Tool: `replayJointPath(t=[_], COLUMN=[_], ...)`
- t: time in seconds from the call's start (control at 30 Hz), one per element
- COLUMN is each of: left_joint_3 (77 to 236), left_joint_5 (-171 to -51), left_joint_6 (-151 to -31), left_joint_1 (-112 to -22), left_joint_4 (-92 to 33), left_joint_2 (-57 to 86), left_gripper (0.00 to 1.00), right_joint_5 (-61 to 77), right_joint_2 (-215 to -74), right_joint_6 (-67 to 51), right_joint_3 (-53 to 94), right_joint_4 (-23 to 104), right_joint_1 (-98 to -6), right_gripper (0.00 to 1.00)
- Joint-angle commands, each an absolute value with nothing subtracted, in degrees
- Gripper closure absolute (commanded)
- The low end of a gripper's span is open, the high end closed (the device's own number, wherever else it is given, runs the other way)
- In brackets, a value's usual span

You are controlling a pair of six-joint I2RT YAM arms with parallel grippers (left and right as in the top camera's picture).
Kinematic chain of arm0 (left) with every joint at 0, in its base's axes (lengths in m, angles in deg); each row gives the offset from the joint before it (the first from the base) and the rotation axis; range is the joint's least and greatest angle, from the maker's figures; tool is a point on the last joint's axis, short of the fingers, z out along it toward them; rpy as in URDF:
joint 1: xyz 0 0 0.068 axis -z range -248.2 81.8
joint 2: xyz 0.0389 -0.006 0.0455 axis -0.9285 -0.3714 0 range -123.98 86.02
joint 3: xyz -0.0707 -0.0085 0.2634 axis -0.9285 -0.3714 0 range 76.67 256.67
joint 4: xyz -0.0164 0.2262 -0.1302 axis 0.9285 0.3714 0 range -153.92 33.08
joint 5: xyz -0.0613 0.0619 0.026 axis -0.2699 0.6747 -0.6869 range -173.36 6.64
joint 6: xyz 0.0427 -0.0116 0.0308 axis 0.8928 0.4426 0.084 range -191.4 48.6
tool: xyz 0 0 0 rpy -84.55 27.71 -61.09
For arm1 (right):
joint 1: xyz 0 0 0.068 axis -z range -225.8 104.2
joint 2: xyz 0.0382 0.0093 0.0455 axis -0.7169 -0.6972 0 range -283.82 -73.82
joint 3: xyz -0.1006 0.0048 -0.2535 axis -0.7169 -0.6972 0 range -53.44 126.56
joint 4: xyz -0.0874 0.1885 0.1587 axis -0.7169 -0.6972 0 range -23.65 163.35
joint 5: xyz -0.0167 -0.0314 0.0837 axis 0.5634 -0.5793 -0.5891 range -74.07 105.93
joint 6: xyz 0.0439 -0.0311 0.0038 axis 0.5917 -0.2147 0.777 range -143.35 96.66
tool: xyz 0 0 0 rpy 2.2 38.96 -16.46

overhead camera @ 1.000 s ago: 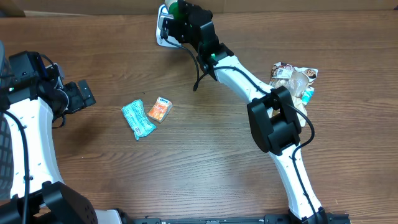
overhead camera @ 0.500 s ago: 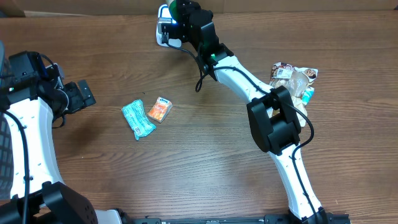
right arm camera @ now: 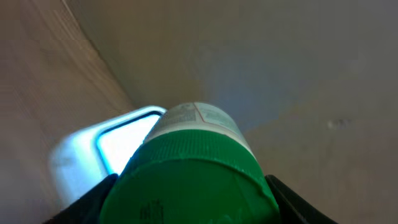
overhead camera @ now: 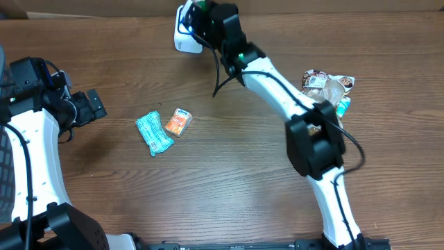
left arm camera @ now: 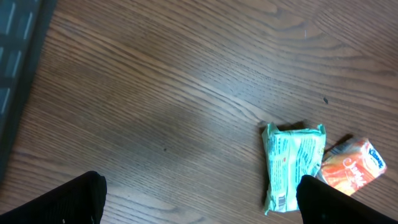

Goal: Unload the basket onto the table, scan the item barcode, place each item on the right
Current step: 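Lift the jar and hold it in front of the white scanner, then carry the jar right and set it down beside the PanTree bag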

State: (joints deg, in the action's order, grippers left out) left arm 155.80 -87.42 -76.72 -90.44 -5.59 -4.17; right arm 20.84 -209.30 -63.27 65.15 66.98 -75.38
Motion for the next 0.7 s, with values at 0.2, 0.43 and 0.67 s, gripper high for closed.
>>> replayJointPath(t=[0.2,0.43,0.67], left_joint_3=[156.6,156.6,156.6], left_joint_5=[-87.3,-87.3,-87.3], left_joint_6=[-75.2,-75.2,-75.2], left_joint_1=[-90.7,-90.7,-90.7], left_joint_4=[-5.6,-5.6,-5.6], left_joint_2=[-4.3,-4.3,-4.3], left_gripper=[0.00,0.00,0.00], right_joint_5=[13.4,13.3,13.3], right_joint_2=[-186.1,-190.3,-194.2], right_joint_6=[-30.4,-27.8,-27.6], right_joint_3=[66.5,66.5,59.4], right_joint_4=[21.8,-8.6,-10.2], right_joint_1=[-76.3,-75.1,-69.7], right_gripper=[0.76,0.76,0.76])
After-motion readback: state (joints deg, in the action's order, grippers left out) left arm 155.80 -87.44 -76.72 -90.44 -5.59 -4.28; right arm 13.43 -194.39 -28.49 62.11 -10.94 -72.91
